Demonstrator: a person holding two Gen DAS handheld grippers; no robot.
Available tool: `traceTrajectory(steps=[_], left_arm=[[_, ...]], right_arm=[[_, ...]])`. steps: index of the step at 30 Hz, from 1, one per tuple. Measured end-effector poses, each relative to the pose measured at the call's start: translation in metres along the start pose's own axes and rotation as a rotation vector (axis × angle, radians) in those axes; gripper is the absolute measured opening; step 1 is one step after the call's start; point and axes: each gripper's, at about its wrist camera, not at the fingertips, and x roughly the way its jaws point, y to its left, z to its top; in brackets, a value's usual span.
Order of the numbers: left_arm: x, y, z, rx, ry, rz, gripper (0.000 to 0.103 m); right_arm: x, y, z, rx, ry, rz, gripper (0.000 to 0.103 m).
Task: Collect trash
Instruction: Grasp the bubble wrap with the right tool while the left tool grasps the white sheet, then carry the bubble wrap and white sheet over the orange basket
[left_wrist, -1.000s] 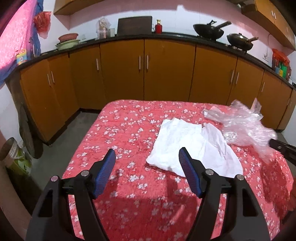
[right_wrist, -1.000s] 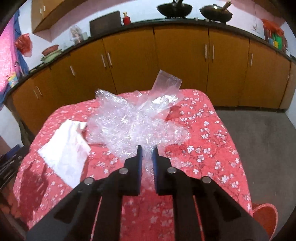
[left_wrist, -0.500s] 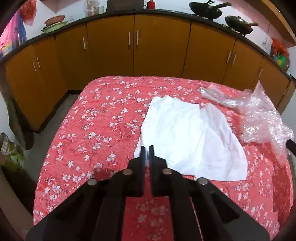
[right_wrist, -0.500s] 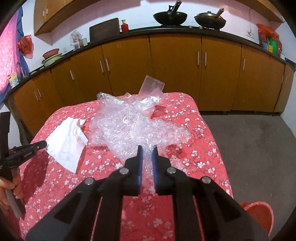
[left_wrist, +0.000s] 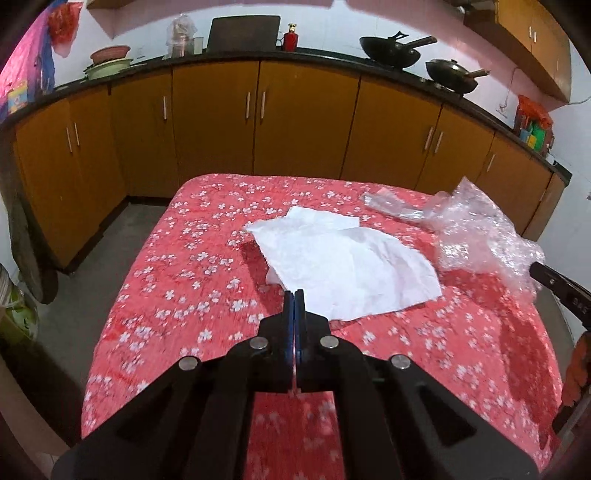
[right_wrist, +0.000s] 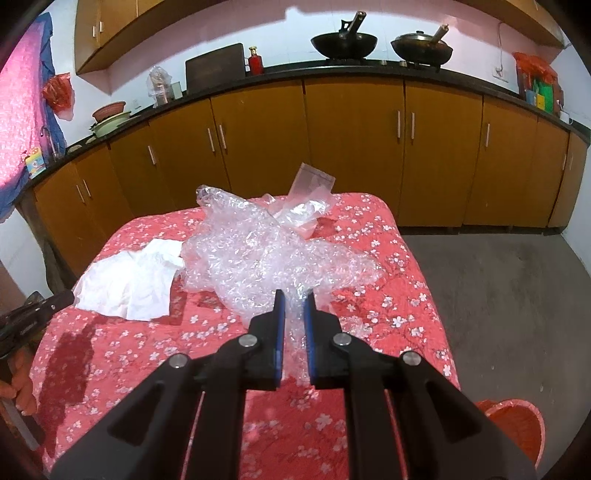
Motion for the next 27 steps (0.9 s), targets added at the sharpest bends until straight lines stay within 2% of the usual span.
traceTrajectory(steps=[9, 17, 27], left_arm=[[-0.044, -0.019, 0.009, 0.016, -0.078, -0.055, 0.000], [-0.085, -0.045, 0.016, 0.035, -0.142, -0.144, 0.000], [-0.112, -0.066, 0.026, 0.058, -0.198, -0.164, 0.000]], right_arm=[[-0.037, 0.008, 0.000, -0.015, -0.042, 0.016, 0.011], [-0.066, 0.006, -0.003, -0.008, -0.068, 0.018, 0.011], [-0.093, -0.005, 0.001, 0.012, -0.101, 0.004, 0.011]])
